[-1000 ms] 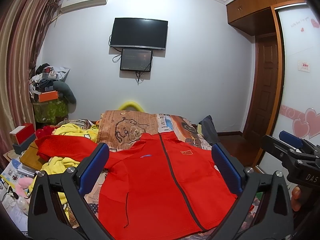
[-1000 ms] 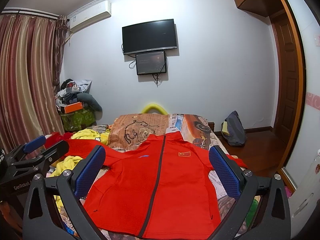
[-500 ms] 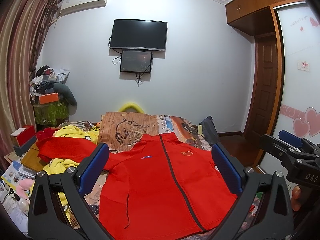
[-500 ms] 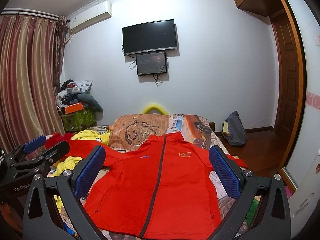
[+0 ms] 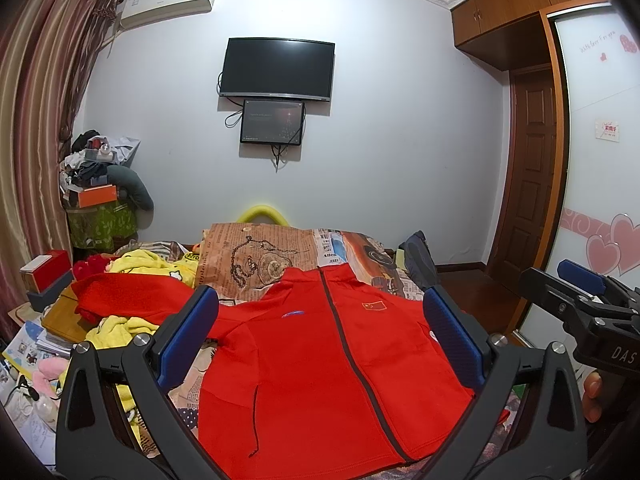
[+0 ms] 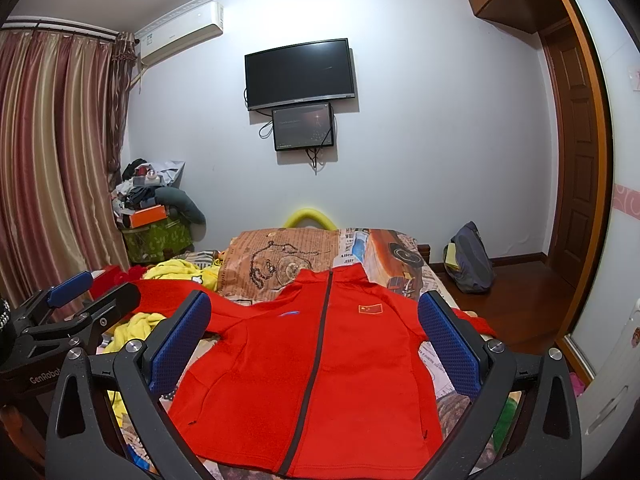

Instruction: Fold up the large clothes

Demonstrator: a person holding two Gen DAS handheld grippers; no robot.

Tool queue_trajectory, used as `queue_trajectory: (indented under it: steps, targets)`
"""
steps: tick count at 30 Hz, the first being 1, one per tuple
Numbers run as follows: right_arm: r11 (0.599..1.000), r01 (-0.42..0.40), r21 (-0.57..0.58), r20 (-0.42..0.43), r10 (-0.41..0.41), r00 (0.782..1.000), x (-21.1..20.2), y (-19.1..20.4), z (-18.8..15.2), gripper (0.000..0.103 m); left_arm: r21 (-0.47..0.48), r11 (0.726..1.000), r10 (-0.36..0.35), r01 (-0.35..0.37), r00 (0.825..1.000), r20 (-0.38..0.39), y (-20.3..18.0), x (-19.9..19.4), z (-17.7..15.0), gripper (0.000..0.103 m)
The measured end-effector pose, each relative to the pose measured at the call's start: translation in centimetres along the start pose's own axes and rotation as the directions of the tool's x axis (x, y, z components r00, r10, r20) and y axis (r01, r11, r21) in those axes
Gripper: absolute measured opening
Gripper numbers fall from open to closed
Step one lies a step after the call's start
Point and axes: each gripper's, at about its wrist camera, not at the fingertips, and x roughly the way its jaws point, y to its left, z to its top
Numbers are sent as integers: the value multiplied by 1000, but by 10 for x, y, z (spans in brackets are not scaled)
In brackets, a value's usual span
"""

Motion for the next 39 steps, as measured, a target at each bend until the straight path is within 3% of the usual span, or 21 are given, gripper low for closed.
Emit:
queue_trajectory:
  steps: [19,26,33,39]
  targets:
    - [1000,-2,-3,-20,1,1000,10,-1,-3,103,3,1000,12,-12,1000,-4,-1,2,-1,103]
    - [1000,-4,4,-49,4,999,30,-2,-4,103,5,999,33,-33,999,-24,6,19,-2,103]
    - [1000,7,-6,-96,-8,995,70,-4,-10,103,-12,997,81,-81,995,-58,28,58,-3,103]
    - [999,22,-25,-157,-26,987,121,-8,-15,103,-36,993,106,-111,987,-123,62,116,-9,103]
